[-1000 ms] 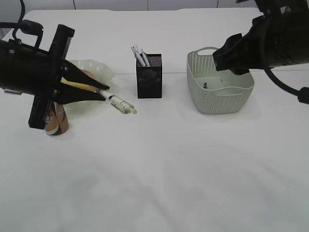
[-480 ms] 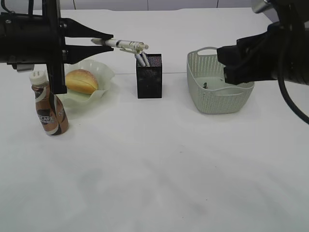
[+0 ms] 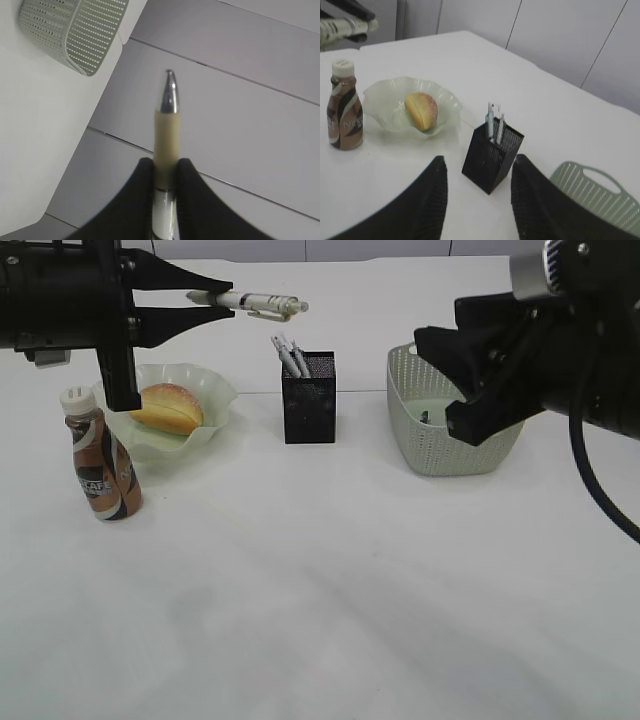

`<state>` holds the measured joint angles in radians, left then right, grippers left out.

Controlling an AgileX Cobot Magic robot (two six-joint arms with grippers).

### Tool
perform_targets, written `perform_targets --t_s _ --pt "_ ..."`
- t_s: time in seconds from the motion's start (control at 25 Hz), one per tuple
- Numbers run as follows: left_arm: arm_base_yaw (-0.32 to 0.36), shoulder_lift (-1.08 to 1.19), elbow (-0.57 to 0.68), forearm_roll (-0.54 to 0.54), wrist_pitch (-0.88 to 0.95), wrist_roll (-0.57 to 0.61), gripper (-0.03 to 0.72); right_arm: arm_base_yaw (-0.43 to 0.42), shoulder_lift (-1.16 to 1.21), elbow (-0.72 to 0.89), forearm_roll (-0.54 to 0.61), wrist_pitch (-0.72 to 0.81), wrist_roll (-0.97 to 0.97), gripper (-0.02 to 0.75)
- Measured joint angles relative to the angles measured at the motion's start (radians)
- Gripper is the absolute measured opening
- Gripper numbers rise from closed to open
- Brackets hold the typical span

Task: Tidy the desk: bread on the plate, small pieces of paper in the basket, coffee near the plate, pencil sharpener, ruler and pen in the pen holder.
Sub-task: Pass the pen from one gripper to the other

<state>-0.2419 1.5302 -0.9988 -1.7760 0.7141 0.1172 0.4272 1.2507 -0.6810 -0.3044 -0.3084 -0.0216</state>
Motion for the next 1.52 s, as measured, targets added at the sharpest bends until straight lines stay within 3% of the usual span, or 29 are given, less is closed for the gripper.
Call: perform_targets --t_s 0.08,0.24,0.36,0.76,1.0,1.24,1.52 --pt "0.000 0.000 -0.001 -0.002 -0.007 -0.002 0.083 0.000 0.000 0.004 -0.053 -0.080 0.004 0.342" --pt "0.000 0.000 -0.011 -0.002 -0.018 -0.010 0.083 0.000 0.007 0.008 -0.274 -0.245 0.022 0.342" --pt "0.000 0.000 -0.042 -0.002 -0.018 -0.014 0.083 0.001 0.025 0.019 -0.330 -0.288 0.033 0.343" --pt "0.000 0.000 -0.098 -0.002 0.019 -0.018 0.085 0.001 0.100 0.033 -0.334 -0.476 0.041 0.342" --pt "0.000 0.000 -0.098 -0.002 0.041 -0.019 0.086 0.001 0.197 0.033 -0.248 -0.642 0.039 0.344" --pt "0.000 0.000 -0.098 -0.002 0.049 -0.019 0.087 0.001 0.261 0.033 -0.220 -0.764 0.033 0.403" --pt "0.000 0.000 -0.098 -0.002 0.051 -0.019 0.087 0.001 0.317 0.033 -0.212 -0.826 0.006 0.420"
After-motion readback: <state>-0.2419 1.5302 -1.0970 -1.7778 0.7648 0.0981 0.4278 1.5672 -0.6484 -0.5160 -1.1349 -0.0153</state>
